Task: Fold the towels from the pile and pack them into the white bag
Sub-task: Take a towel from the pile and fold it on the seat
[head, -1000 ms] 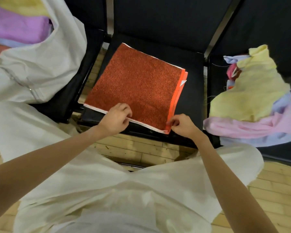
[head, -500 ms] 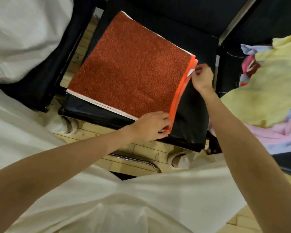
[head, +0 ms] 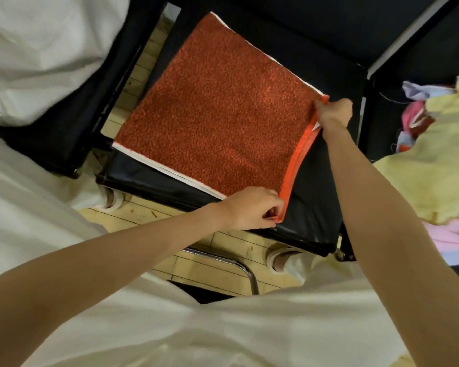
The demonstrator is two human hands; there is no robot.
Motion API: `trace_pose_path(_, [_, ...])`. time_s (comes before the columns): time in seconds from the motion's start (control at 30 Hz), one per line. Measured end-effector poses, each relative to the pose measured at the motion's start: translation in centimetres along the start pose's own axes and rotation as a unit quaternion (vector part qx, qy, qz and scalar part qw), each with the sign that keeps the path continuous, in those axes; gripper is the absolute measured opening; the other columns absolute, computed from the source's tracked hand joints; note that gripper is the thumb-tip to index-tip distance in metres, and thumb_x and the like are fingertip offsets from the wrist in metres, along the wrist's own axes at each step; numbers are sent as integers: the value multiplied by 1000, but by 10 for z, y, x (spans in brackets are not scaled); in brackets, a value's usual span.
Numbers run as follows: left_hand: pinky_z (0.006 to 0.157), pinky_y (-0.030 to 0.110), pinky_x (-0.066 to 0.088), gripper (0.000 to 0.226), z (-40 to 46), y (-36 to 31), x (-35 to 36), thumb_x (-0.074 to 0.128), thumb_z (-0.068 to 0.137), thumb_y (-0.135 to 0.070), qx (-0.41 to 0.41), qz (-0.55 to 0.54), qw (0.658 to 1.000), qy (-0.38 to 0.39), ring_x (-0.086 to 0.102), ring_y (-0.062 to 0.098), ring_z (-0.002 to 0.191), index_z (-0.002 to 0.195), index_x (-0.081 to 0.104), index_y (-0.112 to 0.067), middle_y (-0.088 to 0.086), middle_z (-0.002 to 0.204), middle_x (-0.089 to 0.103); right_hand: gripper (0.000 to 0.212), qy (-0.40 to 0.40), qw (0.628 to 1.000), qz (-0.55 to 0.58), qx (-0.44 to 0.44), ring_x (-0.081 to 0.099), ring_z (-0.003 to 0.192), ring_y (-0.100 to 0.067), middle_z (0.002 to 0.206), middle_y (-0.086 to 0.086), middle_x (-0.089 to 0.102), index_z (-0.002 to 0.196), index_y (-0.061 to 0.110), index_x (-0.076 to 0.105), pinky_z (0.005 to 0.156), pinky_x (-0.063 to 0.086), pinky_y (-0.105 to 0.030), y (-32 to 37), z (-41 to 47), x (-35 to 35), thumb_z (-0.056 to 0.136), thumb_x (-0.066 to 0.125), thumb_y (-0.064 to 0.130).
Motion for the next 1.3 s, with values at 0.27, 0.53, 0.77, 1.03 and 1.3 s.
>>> trace_pose_path(0.27, [63,19,31,13,0,1,-4,72,81,-17,-16,-34,999,4,46,6,70,90,66,-10,-2,86,59,26,-19,999,-35,-22,51,55,-6,57,7,47,63,11,55,50,39,-15,-3,7,-4,86,60,21])
trace_pose_path(0.53, [66,21,35,18,2,2,-1,73,80,-26,-18,-14,1000,6,45,4,70,90,63,-13,-6,87,58,35,-40,996,-77,-3,63,89,-19,101,-6,66,106,6,62,67,45,-26,-15,11,-7,80,68,27])
trace_pose_path(0.77, [64,23,31,20,10,-3,1,68,83,-30,-32,56,998,27,53,14,78,87,60,-12,0,88,60,45,-35,993,-111,4,56,116,-29,127,-16,56,117,6,57,91,47,-33,-17,5,-8,83,65,36])
trace_pose_path(1.03, [64,12,41,11,20,-1,-5,71,76,-8,-148,-66,982,100,57,11,77,83,65,-14,-6,80,60,31,15,998,-62,-25,65,92,-24,100,-12,67,103,2,65,70,47,-25,-23,9,-21,82,62,26])
trace_pose_path(1.3, [75,27,56,19,8,-35,-30,77,75,-1,-154,-276,935,163,66,17,78,74,59,-8,13,83,68,37,-38,943,315,103,36,39,-11,52,-4,42,54,12,41,33,25,-15,-49,7,-61,78,68,6])
Point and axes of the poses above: each hand's wrist, its own z-axis towards the middle knuckle, its own x-axis out of the palm, y = z × x, the point moved 6 cm from there along z, towards the middle knuckle
